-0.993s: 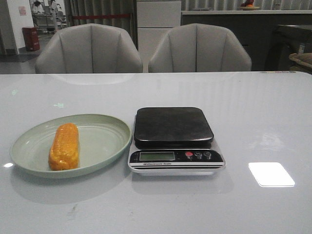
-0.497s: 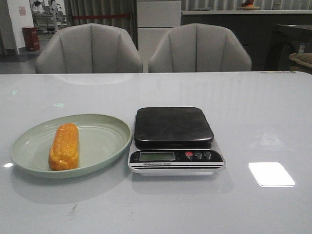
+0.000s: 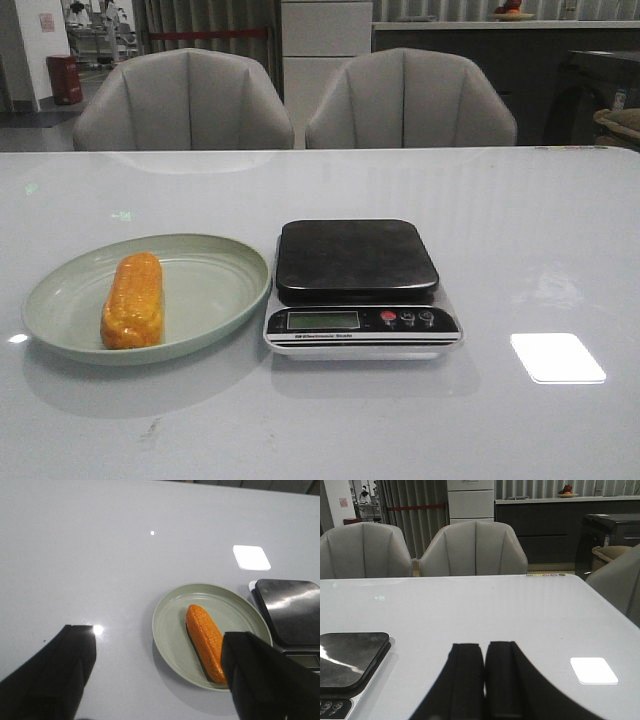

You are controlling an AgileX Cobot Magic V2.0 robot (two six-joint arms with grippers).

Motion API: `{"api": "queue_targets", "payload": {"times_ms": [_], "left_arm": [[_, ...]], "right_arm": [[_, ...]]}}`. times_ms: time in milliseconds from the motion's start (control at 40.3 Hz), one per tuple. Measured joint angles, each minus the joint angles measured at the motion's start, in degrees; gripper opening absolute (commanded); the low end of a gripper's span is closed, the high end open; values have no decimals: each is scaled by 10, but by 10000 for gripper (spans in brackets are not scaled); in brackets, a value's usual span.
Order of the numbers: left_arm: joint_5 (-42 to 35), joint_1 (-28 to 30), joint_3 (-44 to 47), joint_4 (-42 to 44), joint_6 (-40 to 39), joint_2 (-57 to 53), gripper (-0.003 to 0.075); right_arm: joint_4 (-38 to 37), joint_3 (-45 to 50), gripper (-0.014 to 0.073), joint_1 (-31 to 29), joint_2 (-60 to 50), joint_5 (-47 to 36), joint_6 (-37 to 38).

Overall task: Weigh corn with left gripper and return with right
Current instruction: 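Lower the left gripper over the corn cob on the green plate and close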

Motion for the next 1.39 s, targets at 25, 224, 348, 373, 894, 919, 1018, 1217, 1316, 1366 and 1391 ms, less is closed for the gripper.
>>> {"api": "queue_targets", "payload": {"times_ms": [25, 224, 348, 373, 894, 919, 1018, 1217, 1316, 1366, 1391], "left_arm": [[4, 0, -6, -4, 0, 14, 575], [9, -28, -45, -35, 0, 138, 575], [-8, -66, -60, -52, -6, 209, 575], [-13, -73, -63, -53, -8, 221, 575], [-31, -144, -163, -58, -38, 493, 574], [-31, -147, -169, -58, -40, 504, 573], [-30, -152, -190, -59, -43, 539, 571], [-12, -153, -226, -61, -49, 599, 544], [-11, -153, -234, -61, -54, 620, 503], [-10, -153, -236, -61, -57, 631, 474], [-10, -153, -237, -61, -58, 635, 460]], "right_arm": [[0, 0, 165, 0, 0, 0, 0], [0, 0, 165, 0, 0, 0, 0], [0, 0, 165, 0, 0, 0, 0], [0, 0, 165, 0, 0, 0, 0], [0, 0, 165, 0, 0, 0, 0], [0, 0, 165, 0, 0, 0, 0], [0, 0, 165, 0, 0, 0, 0], [0, 0, 165, 0, 0, 0, 0], [0, 0, 165, 0, 0, 0, 0], [0, 0, 165, 0, 0, 0, 0], [0, 0, 165, 0, 0, 0, 0]]}}
